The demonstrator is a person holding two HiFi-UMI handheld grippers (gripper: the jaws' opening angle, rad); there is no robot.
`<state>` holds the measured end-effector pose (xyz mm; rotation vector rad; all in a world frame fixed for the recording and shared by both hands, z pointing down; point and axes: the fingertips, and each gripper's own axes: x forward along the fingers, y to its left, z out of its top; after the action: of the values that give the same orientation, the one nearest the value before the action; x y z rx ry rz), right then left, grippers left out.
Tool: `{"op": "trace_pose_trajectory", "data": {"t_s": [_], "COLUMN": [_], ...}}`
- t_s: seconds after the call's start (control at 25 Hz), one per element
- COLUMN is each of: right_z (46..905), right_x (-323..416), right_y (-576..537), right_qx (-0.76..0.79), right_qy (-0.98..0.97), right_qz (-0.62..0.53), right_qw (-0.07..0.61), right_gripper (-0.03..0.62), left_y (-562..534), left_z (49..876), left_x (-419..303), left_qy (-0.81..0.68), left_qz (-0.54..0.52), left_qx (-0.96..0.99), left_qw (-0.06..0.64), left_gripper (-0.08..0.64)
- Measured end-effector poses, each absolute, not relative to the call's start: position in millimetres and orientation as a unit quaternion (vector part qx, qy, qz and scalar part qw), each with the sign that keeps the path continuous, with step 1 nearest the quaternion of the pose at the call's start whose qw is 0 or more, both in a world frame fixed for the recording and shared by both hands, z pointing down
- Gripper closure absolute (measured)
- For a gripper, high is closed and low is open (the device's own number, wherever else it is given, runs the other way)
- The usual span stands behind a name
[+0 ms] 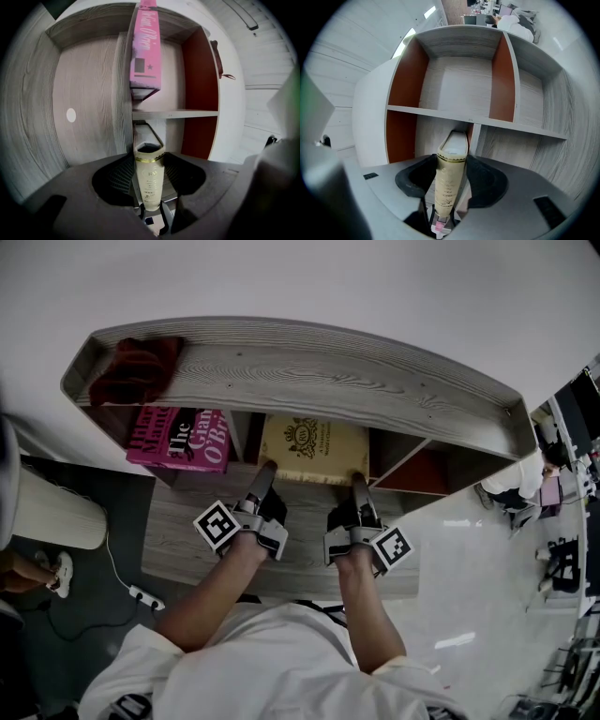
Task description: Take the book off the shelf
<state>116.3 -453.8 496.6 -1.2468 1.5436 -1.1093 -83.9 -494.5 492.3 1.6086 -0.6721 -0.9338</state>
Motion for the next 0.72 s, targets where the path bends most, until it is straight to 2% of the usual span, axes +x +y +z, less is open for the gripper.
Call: {"op": "trace_pose_trajectory", "data": {"t_s": [0.72], "right_z": [496], "right_x": [115], "right_y": [-428], "right_qx": [-0.488], "right_qy": [0.622], "right_qz": [-0.445], "right_qw": [0.421], "right_gripper": [0.394], "left_y": [-465], "left_z": [491], "left_x": [-85], "left_qy": [-0.269], "left_qz": [-0.394], "left_qx": [0.681], "left_qw": [0.556], "left_gripper": [0.364]}}
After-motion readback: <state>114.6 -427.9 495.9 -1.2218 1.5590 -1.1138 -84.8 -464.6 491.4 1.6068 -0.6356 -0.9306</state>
